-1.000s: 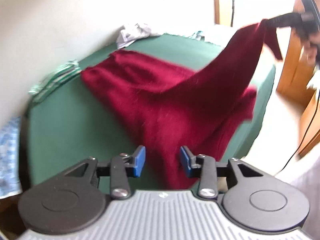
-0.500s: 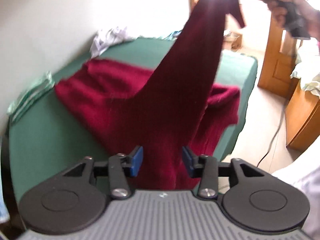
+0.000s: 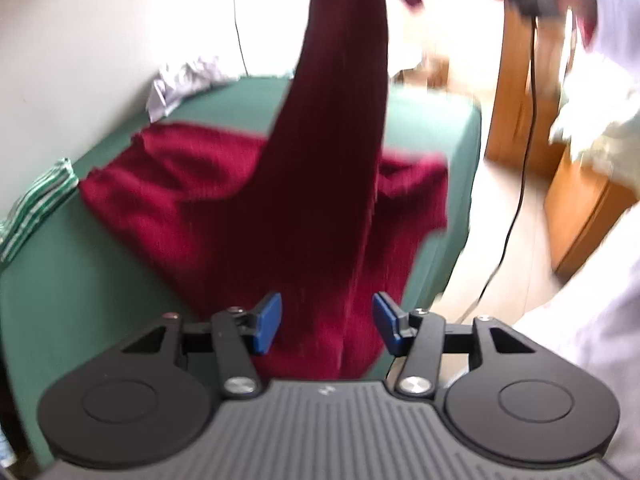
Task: Fold clothes
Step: 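Lower the hanging sweater onto the table and open the right gripper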
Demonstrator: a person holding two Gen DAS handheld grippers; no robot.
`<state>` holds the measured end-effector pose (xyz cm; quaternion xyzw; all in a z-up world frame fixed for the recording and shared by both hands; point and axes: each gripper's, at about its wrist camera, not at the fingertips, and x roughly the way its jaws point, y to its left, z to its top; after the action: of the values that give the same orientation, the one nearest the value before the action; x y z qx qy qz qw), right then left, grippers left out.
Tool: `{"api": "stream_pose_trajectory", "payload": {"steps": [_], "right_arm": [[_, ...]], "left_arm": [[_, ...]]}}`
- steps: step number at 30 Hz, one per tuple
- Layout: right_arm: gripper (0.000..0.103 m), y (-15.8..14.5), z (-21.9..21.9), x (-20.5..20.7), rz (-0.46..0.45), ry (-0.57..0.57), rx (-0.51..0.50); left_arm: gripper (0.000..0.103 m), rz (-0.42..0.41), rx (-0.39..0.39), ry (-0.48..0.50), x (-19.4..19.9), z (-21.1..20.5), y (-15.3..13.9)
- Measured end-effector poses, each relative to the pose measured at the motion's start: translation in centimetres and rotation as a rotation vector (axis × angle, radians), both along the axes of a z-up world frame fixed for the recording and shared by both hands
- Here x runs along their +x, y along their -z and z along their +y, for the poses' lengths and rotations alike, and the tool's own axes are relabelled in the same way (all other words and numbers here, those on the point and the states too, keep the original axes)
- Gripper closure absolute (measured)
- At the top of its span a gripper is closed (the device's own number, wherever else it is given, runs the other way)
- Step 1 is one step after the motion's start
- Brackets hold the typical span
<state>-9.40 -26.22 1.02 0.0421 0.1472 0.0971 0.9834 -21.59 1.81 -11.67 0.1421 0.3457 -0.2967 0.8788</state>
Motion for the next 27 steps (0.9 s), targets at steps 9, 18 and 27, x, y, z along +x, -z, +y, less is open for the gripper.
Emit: {"api": "stream_pose_trajectory", "payload": {"steps": [9,18,27], "right_arm": [[0.094,-3.5,4.9,3.9,-0.013,-0.200,0.018],[0.095,-0.5,20.1,14.8,-0.001,-0.403,-0.439],[0.096,12.9,36.2,24.1,0.140,-0.654,-1.058]], "left_arm": [[0.043,0.091,0.058,0.024,3.0,-3.2,5.6],[0.035,0.207,-0.077,-0.053,3.6,-2.3,4.9],[0.041,0.307,-0.171,-0.159,5.2,-0.8,4.6]]}}
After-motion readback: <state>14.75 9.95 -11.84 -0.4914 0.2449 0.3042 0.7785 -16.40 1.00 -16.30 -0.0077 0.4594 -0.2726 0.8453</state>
